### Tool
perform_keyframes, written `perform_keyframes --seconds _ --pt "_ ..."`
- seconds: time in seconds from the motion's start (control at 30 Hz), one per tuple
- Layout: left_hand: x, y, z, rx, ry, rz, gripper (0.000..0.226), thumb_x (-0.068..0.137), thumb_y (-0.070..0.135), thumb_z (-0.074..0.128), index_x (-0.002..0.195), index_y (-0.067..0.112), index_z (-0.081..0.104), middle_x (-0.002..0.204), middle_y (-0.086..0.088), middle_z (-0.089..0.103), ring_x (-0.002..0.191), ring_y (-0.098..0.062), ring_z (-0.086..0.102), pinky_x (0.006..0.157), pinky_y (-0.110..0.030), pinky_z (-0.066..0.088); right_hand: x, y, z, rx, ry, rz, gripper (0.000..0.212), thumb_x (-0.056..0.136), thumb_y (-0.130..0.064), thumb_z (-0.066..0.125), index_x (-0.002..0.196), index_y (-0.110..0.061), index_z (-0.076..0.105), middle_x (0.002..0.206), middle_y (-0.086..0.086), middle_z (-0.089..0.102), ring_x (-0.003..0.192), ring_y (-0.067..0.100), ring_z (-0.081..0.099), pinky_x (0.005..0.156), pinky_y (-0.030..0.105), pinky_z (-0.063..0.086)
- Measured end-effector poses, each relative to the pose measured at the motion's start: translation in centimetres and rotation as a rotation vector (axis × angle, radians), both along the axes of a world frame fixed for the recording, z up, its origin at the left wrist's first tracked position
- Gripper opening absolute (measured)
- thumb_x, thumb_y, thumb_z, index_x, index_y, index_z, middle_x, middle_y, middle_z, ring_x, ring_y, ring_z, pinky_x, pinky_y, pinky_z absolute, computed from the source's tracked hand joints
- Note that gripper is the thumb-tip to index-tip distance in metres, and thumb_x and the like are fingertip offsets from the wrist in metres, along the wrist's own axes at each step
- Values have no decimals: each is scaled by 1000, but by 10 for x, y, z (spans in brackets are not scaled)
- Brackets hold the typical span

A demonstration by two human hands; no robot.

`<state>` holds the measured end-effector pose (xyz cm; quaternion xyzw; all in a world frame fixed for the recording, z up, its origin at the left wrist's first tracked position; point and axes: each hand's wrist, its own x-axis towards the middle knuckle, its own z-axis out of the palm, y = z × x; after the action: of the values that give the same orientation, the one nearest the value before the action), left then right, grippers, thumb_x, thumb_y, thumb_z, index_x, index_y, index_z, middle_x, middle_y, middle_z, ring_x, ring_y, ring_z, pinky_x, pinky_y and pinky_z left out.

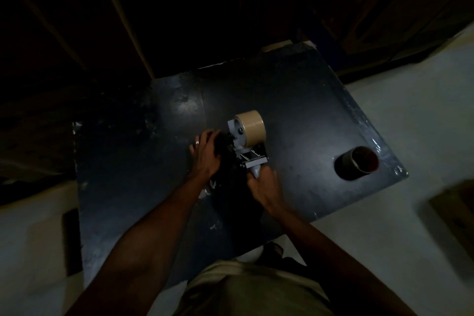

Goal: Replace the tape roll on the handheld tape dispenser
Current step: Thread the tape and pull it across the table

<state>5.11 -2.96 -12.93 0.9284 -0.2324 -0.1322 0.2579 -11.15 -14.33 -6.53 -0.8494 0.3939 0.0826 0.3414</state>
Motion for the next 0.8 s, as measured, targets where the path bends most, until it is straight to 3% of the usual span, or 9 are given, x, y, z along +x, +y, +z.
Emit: perform_keyframes --seconds 0.1,0.3,0.47,0.63,0.8 --pt "-5 9 -8 89 -33 -85 76 81 14 62 151 23 33 161 -3 20 145 -29 20 111 -52 21 5 -1 -1 7 30 27 39 95 -34 58 114 0 57 118 22 61 111 33 59 87 32 41" --pt "-14 9 -9 145 -32 -156 85 85 24 59 156 35 14 165 -3 4 151 -28 4 113 -58 16 0 -5 -1 -16 50 53 38 94 -32 58 114 0 58 117 20 61 110 32 59 75 23 27" --pt "-19 14 -5 57 -4 -172 85 82 23 56 156 31 14 165 -7 8 152 -30 4 114 -58 14 -6 -1 -12 19 29 18 41 90 -37 64 112 -3 59 115 21 63 110 36 60 91 37 43" --pt "-23 21 -22 92 -102 -222 61 94 33 45 152 35 28 164 -7 13 152 -30 5 119 -54 12 -6 -4 -18 45 30 8 40 86 -44 60 98 -6 59 100 18 66 96 35 64 84 38 50" --pt "-21 20 -21 260 -148 -293 58 97 41 30 154 41 16 166 -6 1 151 -35 1 117 -59 11 -6 -12 -55 74 11 -27 51 75 -60 53 94 -12 57 93 16 68 87 36 68 79 44 56"
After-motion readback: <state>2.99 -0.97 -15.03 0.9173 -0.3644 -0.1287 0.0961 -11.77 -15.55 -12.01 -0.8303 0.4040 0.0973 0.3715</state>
